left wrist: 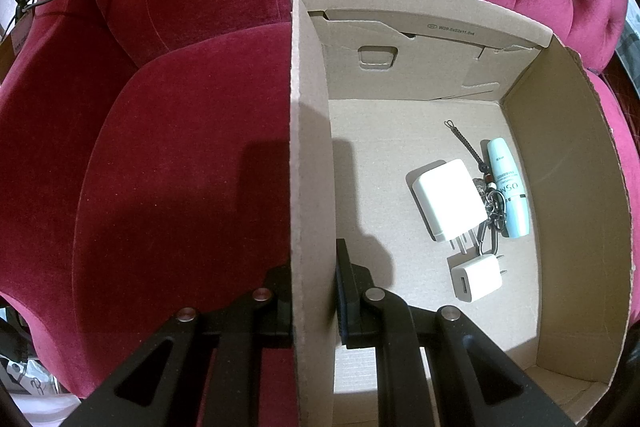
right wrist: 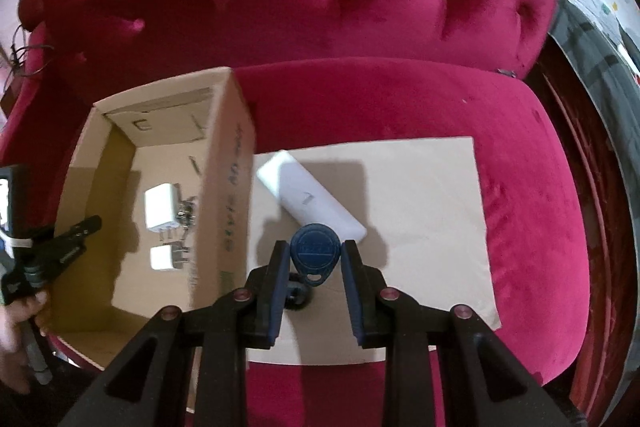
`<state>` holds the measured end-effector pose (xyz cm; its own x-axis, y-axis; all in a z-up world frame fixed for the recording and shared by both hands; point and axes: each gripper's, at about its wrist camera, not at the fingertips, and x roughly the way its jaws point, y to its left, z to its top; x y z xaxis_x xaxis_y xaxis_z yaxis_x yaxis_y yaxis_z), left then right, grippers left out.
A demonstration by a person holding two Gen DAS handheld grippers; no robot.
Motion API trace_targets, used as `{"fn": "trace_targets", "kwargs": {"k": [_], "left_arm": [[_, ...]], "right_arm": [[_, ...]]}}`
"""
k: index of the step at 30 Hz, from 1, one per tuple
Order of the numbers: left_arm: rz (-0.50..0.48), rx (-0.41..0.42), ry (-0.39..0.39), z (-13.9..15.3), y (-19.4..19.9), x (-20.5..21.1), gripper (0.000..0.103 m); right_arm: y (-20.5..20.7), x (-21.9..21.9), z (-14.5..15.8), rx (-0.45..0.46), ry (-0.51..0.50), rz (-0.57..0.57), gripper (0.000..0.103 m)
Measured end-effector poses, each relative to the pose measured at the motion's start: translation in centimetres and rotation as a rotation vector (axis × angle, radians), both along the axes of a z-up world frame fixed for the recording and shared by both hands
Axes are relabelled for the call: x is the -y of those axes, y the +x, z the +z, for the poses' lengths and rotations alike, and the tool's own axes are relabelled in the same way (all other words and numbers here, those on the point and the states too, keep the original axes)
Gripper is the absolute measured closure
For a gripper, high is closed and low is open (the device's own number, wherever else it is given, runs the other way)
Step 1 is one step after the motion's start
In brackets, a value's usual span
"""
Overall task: Organize rigid objects
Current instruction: 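Lift the blue tag with the right gripper and carry it into the box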
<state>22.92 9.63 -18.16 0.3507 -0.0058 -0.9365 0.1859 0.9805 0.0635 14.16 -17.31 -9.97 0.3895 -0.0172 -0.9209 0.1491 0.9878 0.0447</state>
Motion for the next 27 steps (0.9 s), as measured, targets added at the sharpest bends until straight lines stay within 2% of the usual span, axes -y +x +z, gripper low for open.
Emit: {"fn": "trace_targets", "kwargs": {"k": [13, 27], "left_arm": [[0.002, -0.002, -0.004, 0.0, -0.1, -0.1, 0.089], [0.003, -0.003, -0.005, -0.1, 0.0, 0.0, 0.089]], "right_arm": [[1.2, -5.0, 2.1, 0.024, 0.008, 0.104, 0.076], [2.0, -10.2, 0.8, 0.007, 0.009, 0.208, 0.076]]}}
